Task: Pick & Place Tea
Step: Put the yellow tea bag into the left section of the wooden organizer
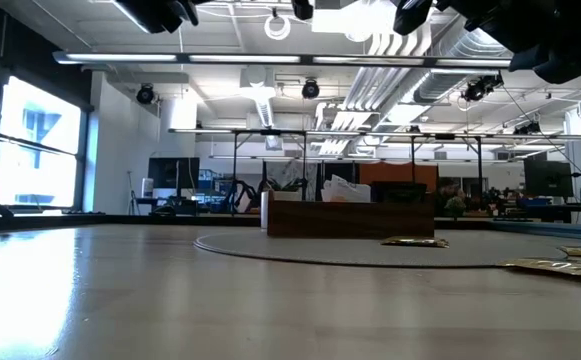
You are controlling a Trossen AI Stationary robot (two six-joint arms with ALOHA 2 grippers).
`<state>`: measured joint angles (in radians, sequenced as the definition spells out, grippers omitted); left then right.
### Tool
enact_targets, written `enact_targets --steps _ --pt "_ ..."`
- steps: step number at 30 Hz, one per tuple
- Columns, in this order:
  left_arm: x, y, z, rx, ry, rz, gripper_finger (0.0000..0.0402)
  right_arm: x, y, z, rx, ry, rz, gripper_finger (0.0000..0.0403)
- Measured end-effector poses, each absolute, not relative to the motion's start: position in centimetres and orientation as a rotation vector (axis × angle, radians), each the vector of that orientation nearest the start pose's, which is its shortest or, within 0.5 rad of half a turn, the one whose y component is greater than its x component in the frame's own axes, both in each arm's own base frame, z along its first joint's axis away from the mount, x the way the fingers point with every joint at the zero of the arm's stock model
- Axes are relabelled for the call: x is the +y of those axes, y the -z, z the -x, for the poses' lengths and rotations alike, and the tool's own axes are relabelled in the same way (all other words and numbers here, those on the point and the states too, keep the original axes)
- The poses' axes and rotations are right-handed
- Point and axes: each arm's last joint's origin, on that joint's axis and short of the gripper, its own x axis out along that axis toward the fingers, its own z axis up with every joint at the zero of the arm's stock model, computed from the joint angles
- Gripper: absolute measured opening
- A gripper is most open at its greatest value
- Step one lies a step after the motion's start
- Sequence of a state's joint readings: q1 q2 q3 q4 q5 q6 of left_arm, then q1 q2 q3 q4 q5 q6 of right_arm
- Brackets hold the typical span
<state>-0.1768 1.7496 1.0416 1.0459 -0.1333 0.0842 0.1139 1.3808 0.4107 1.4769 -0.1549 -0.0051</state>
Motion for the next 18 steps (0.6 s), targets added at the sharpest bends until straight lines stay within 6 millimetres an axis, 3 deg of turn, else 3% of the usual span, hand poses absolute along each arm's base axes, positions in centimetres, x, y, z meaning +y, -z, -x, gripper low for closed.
enact_targets --steps 4,11,18 --pt "-6.4 -28.1 -37.8 -0.337 0.058 -0.052 0.0009 3.2 -24.0 -24.1 -0.487 -0.243 0.012 0.0023" --pt "-6.5 -27.9 -37.8 -0.296 0.046 -0.056 0.0006 3.3 -23.2 -24.5 -0.392 -0.265 0.016 0.0067" --pt "-6.1 -28.8 -36.4 -0.085 -0.013 -0.024 0.0002 3.1 -22.2 -24.8 -0.287 -0.209 0.01 0.0088"
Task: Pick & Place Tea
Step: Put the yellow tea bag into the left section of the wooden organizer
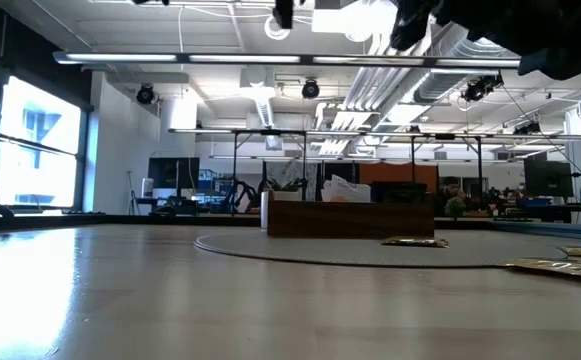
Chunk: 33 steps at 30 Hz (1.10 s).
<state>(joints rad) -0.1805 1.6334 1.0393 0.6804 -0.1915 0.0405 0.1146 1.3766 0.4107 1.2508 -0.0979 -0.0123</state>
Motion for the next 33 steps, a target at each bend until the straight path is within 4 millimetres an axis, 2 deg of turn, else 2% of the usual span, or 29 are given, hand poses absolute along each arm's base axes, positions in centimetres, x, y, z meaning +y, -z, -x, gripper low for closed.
enact_targets --steps 5,8,10,14,17,22,25,29,33 --pt "-6.3 -29.6 -34.5 0.093 -0.099 -0.027 0.0001 2.6 -20.9 -25.3 -0.141 -0.004 0.062 0.0089" --pt "-6.9 -31.3 -32.6 0.17 -0.084 -0.041 0.0001 2.1 -19.3 -25.4 0.004 0.117 0.106 0.0088" --pt "-6.9 -31.8 -31.6 0.234 -0.107 -0.042 0.0 2.1 -19.3 -25.3 0.029 0.147 0.112 0.0088" --pt "-5.1 -32.1 -31.2 0.411 -0.255 -0.033 0.0 2.1 -17.5 -25.1 0.188 0.146 0.071 0.0088" --pt "-3.0 -32.8 -31.0 0.546 -0.334 0.018 0.0 2.1 -17.8 -25.2 0.172 0.129 0.034 0.0087" --pt "2.0 -31.2 -31.9 0.812 -0.449 0.112 0.0 2.2 -17.8 -25.2 0.167 0.11 0.029 0.0087" --pt "4.8 -30.2 -32.6 0.872 -0.399 0.192 0.0 2.4 -17.7 -25.2 0.177 0.059 0.025 0.0087" --pt "7.6 -27.8 -33.6 0.953 -0.334 0.238 0.0 2.7 -17.6 -25.2 0.192 -0.05 0.013 0.0087" --pt "9.7 -25.3 -34.4 1.022 -0.319 0.25 0.0 2.9 -17.3 -25.1 0.22 -0.12 0.008 0.0087"
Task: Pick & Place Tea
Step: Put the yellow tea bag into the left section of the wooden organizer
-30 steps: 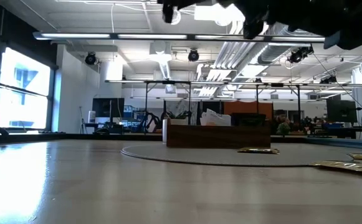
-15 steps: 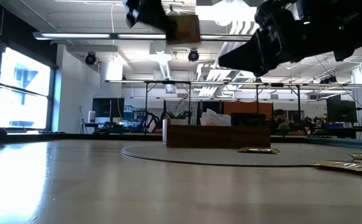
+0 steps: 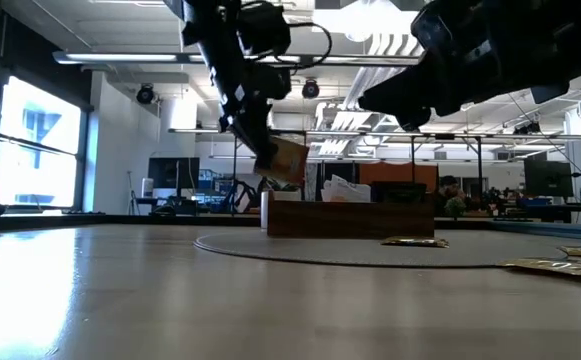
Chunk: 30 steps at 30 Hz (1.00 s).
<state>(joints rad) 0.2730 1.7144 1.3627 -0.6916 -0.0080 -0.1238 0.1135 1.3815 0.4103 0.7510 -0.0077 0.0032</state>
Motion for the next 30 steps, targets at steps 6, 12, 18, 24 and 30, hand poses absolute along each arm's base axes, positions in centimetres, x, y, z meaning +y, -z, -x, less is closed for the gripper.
enact_targets --steps 6,12,18,24,30 --pt "10.8 -23.8 -35.1 1.043 -0.403 0.192 0.0 3.0 -16.9 -24.9 0.273 -0.156 0.008 0.0087" --pt "10.8 -23.6 -35.2 1.048 -0.41 0.161 0.0 3.0 -16.5 -24.8 0.311 -0.156 0.01 0.0087" --pt "10.8 -23.6 -35.3 1.039 -0.409 0.158 0.0001 2.5 -16.8 -25.0 0.279 0.0 0.083 0.0087" --pt "10.9 -23.8 -35.6 1.01 -0.395 0.131 0.0001 0.4 -18.7 -25.3 0.112 0.308 0.212 0.0087" --pt "10.9 -24.0 -35.9 0.968 -0.371 0.137 0.0001 -2.6 -19.4 -25.8 0.107 0.294 0.283 0.0087"
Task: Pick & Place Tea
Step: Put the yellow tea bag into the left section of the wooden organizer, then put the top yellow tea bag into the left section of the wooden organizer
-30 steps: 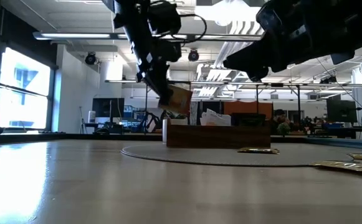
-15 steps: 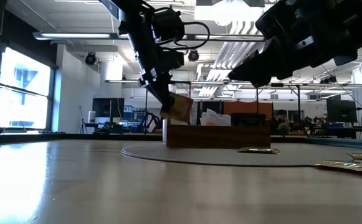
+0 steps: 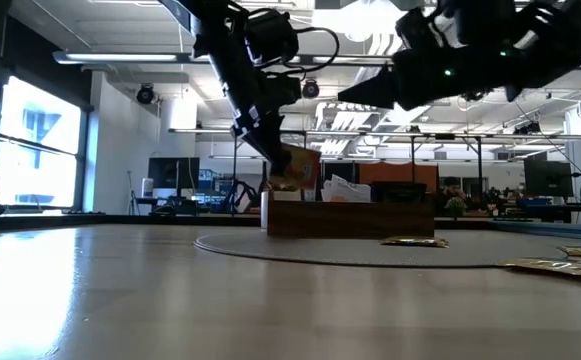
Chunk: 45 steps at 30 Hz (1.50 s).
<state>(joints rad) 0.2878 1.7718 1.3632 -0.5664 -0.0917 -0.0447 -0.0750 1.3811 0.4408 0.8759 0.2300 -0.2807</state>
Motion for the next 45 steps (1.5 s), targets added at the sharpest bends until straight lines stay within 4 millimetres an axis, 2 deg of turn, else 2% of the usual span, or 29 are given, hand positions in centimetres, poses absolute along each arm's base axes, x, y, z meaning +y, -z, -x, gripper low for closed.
enact_targets --steps 4,9,12,20,25,31,36,41,45 --pt "10.9 -23.9 -35.9 0.981 -0.346 0.125 0.0001 -4.5 -21.1 -27.2 0.146 0.311 0.295 0.0087" --pt "10.8 -24.0 -35.9 0.974 -0.339 0.128 0.0009 -6.4 -21.9 -30.1 0.368 0.267 0.311 0.0087" --pt "10.9 -24.0 -35.9 0.975 -0.353 0.121 0.0025 -7.4 -21.5 -31.7 0.474 0.265 0.304 0.0087" --pt "10.9 -24.0 -35.9 0.974 -0.365 0.113 0.0057 -9.5 -19.5 -35.8 0.536 0.288 0.306 0.0087" --pt "11.0 -23.8 -35.6 1.015 -0.402 0.083 0.0058 -9.8 -19.1 -36.4 0.553 0.271 0.298 0.0087" --pt "11.0 -23.8 -35.6 1.008 -0.414 0.1 0.0057 -8.7 -21.3 -35.0 0.632 0.351 0.392 0.0087" --pt "10.4 -24.7 -35.3 0.969 -0.45 0.182 0.0057 -5.8 -24.4 -31.6 0.768 0.323 0.395 0.0087" --pt "7.5 -26.9 -34.9 0.911 -0.406 0.186 0.0057 -1.3 -27.4 -27.1 0.836 0.17 0.315 0.0087" --pt "4.0 -28.2 -34.4 0.892 -0.392 0.16 0.0057 2.1 -27.5 -24.5 0.8 0.055 0.173 0.0087"
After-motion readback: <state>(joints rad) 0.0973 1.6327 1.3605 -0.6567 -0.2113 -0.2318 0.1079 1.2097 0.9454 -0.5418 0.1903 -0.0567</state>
